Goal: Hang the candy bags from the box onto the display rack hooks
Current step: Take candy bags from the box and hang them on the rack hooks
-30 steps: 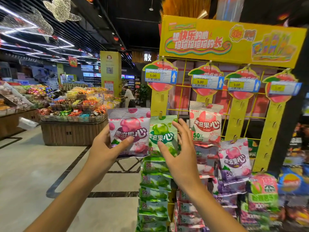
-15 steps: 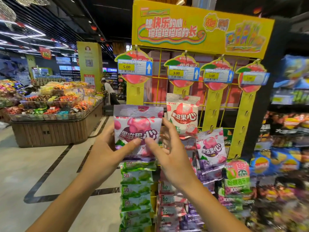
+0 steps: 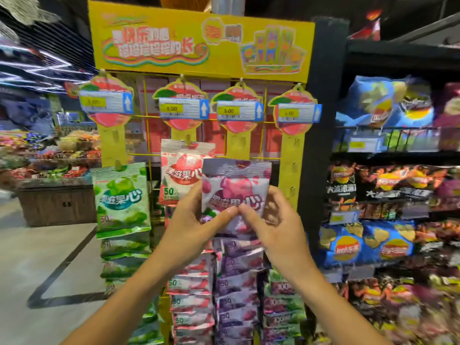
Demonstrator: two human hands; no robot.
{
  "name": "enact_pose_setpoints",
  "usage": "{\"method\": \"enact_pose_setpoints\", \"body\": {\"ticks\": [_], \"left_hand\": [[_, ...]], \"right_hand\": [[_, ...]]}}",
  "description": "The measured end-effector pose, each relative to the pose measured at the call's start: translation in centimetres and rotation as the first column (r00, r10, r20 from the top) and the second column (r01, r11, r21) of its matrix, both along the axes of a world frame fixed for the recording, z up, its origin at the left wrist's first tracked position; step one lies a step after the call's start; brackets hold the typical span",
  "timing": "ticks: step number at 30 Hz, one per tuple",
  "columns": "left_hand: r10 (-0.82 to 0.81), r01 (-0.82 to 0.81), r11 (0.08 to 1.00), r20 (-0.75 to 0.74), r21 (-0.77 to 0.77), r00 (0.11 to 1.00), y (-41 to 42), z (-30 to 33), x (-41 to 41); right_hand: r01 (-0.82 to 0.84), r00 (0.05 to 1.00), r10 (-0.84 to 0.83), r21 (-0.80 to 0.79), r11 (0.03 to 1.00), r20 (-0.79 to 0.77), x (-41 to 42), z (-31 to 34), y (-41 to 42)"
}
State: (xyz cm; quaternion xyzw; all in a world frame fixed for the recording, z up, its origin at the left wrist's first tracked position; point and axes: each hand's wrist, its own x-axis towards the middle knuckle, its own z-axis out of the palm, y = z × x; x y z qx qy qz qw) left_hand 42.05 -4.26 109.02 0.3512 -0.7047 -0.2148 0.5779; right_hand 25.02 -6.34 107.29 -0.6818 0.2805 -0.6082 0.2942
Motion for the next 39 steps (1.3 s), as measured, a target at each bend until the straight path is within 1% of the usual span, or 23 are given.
{"method": "enact_pose_setpoints", "body": {"ticks": [2,6,9,11,15,18,24,27,29,31,33,36,39], "left_hand": [[0.054,-0.054,0.998,-0.004,0.040,0.999,-0.9,0.3,-1.7],[0.029,-0.016,0.996,-0.155,0.084,0.987,-3.1,2.3,-3.5],[0.065,-0.056,0.995,-0.108,0.085,0.992,-4.8,3.5,-3.4],[0.079,-0.068,0.990,-0.088,0.120,0.993,-5.6,4.1,-3.4],[0.103,-0.084,0.986,-0.128,0.147,0.986,-5.9,4.6,-3.7],[0.119,-0.096,0.980,-0.129,0.174,0.984,-5.6,4.5,-3.7],[0.173,-0.160,0.970,-0.058,0.184,0.983,-5.1,5.3,-3.0],[0.217,-0.207,0.960,-0.036,0.186,0.975,-5.6,5.7,-2.8],[0.258,-0.257,0.955,0.011,0.149,0.966,-6.0,5.9,-2.7],[0.300,-0.308,0.946,0.090,0.097,0.950,-6.4,5.9,-2.8],[0.319,-0.331,0.941,0.141,0.068,0.937,-6.6,6.0,-2.9],[0.332,-0.344,0.938,0.170,0.046,0.928,-6.7,5.8,-2.9],[0.331,-0.345,0.937,0.170,0.059,0.928,-7.0,5.4,-2.6]], "right_hand": [[0.002,1.000,-0.003,0.016,1.000,0.027,-1.9,-0.1,-1.1],[-0.008,0.999,0.006,0.034,0.999,0.054,-4.5,-0.1,-3.5],[-0.025,0.998,0.022,0.062,0.998,0.052,-5.4,-0.6,-5.1],[-0.038,0.999,0.036,0.070,0.997,0.033,-5.6,-0.9,-5.8],[-0.070,0.997,0.068,0.073,0.995,0.031,-5.7,-0.6,-7.1],[-0.094,0.996,0.093,0.066,0.993,0.018,-5.1,-0.2,-7.6],[-0.123,0.992,0.123,0.032,0.992,-0.011,-3.8,0.6,-7.9],[-0.126,0.992,0.127,0.056,0.990,-0.009,-3.7,0.9,-8.3],[-0.133,0.991,0.134,0.078,0.988,-0.010,-3.7,1.0,-8.6],[-0.132,0.991,0.134,0.094,0.987,-0.016,-3.7,0.9,-8.9],[-0.135,0.990,0.138,0.103,0.986,-0.025,-3.6,0.8,-9.0],[-0.136,0.990,0.140,0.110,0.985,-0.033,-3.6,0.5,-9.2],[-0.149,0.988,0.154,0.129,0.980,-0.027,-3.7,0.3,-9.4]]}}
